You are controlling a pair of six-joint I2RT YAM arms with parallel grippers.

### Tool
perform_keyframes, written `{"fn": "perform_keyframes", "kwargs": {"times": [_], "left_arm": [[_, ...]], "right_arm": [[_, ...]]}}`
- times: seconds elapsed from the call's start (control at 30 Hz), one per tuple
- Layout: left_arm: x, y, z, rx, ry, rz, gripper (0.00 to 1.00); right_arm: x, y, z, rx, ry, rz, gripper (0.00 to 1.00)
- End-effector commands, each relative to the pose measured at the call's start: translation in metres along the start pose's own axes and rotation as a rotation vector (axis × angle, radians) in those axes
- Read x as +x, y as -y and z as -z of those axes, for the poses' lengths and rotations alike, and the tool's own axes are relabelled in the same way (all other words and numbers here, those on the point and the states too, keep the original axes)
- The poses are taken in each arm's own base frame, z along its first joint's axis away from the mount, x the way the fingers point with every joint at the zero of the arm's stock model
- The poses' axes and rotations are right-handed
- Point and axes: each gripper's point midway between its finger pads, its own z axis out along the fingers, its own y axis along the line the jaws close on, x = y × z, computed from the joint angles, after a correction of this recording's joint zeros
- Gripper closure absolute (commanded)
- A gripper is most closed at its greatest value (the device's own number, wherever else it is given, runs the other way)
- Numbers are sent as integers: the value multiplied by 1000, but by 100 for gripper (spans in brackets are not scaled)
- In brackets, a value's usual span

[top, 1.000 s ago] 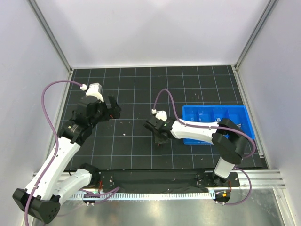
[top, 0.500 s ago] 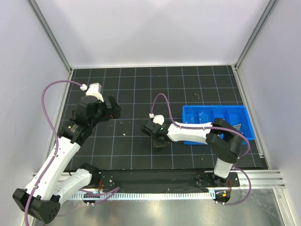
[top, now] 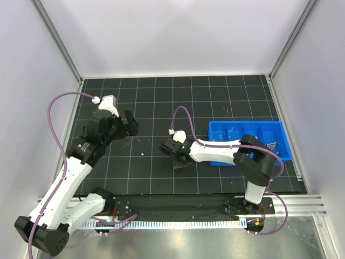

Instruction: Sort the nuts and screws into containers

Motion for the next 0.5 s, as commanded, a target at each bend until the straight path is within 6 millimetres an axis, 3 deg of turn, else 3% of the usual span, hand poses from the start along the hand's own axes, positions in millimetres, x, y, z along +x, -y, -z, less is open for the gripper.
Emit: {"fn": "perform_keyframes", "kwargs": {"times": [0.0, 0.13, 0.27, 0.3, 0.4, 0.47], "left_arm": [[-11, 9, 3, 40, 41, 6, 0], [-8, 11, 0, 51, 24, 6, 0], [-6, 13, -1, 61, 12, 6, 0], [-6, 14, -1, 64, 12, 8, 0], [-7, 14, -1, 63, 17, 10, 0], [-6, 13, -1, 61, 15, 10, 0]], "right_arm": [[6, 11, -15, 62, 0, 13, 99], [-11, 16, 5, 64, 63, 13, 99], [-53, 33, 45, 84, 199, 8, 99], [-69, 44, 54, 81, 238, -35, 99], [-92, 77, 67, 102, 275, -115, 99], [-103, 113, 70, 152, 283, -184, 99]]}}
